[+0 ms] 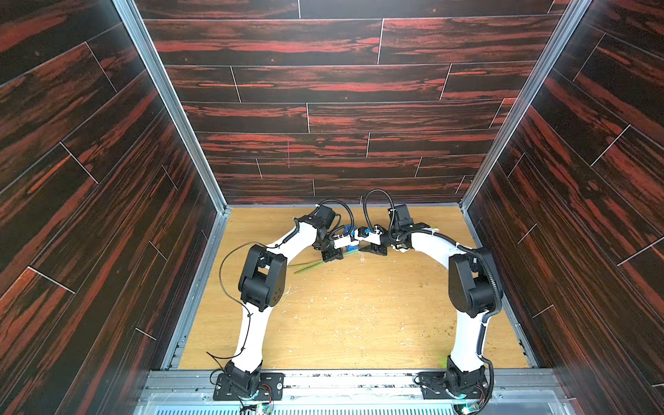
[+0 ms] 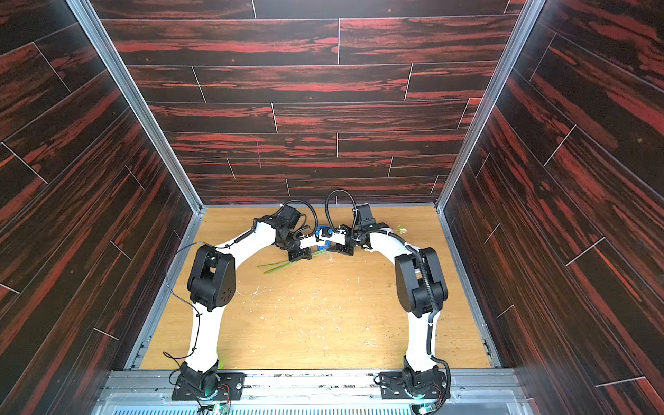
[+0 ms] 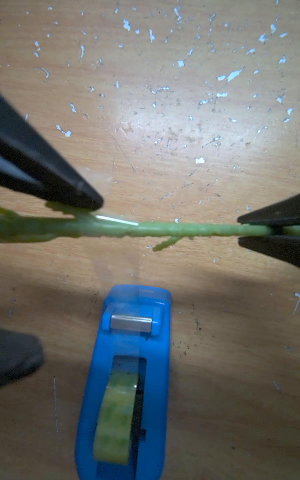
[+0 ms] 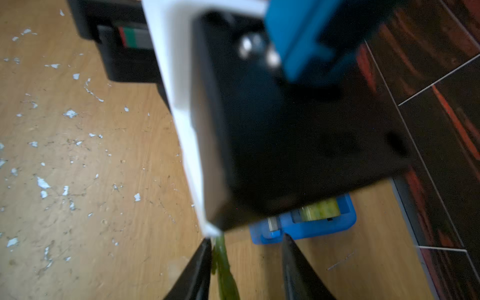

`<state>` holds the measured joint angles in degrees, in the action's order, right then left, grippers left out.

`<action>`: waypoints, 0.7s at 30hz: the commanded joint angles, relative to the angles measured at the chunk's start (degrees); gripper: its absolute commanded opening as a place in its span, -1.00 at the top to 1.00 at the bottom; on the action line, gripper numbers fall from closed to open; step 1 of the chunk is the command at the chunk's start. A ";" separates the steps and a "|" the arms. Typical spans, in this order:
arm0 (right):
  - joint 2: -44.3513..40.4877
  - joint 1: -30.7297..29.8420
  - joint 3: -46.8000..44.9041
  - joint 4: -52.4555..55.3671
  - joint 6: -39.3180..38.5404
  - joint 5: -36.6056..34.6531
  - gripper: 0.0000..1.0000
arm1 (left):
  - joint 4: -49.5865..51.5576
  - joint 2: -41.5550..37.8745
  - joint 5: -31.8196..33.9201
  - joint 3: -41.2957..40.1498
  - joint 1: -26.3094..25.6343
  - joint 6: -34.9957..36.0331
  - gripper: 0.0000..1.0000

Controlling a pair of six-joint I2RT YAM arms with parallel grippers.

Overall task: Wrap bouquets with tape
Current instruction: Wrap the tape around the bouquet.

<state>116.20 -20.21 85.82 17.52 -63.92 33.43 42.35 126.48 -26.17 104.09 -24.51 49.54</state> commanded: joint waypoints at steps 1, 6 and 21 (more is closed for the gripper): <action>3.62 -0.45 1.09 2.26 0.11 2.52 0.11 | 0.08 -3.87 -2.53 -0.11 0.46 1.02 1.00; 5.00 -0.70 2.90 5.65 -0.63 2.96 0.12 | -0.24 -4.46 -3.17 -0.29 0.95 0.35 1.00; 6.58 -1.56 4.96 6.67 -1.64 1.78 0.24 | -1.91 -5.80 -6.01 -1.79 1.99 -0.53 1.00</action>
<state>119.37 -21.39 89.71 19.88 -63.96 32.97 41.71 125.51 -28.47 102.41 -22.81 48.93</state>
